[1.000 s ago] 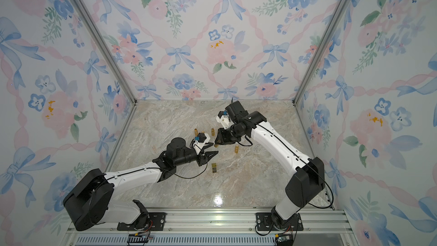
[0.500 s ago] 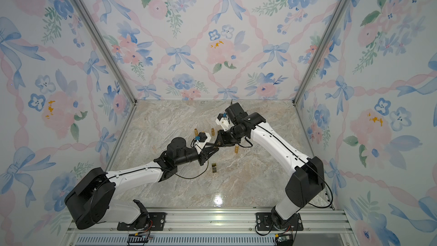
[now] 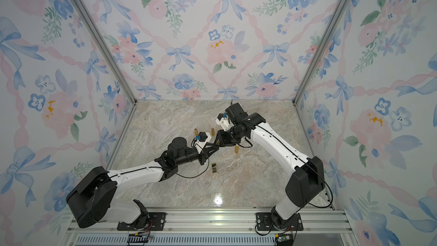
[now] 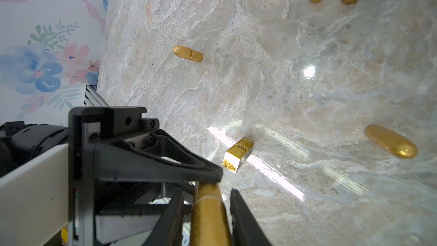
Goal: Open the lipstick cap
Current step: Open the cover of the lipstick.
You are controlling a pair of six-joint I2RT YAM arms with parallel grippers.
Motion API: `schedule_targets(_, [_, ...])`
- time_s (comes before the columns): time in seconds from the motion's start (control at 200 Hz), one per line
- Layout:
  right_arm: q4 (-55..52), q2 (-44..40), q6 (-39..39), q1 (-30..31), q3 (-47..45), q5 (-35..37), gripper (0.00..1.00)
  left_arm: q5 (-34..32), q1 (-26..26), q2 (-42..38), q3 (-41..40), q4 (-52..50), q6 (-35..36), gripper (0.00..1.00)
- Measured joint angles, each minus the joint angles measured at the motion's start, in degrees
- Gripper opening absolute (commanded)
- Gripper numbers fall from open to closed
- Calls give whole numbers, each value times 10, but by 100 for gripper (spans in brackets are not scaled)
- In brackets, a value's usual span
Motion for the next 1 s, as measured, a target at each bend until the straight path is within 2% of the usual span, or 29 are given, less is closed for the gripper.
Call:
schedule_targets(0.255, [5, -9, 1, 0, 0, 27, 43, -11, 0, 0, -3, 0, -4, 0])
schedule_targets(0.5, [8, -10, 1, 6, 0, 51, 35, -13, 0, 0, -4, -1, -4, 0])
schedule_targets(0.795, [11, -10, -1, 9, 0, 56, 34, -16, 0, 0, -4, 0, -4, 0])
schedule_targets(1.0, [17, -14, 1, 9, 0, 56, 28, -17, 0, 0, -4, 0, -4, 0])
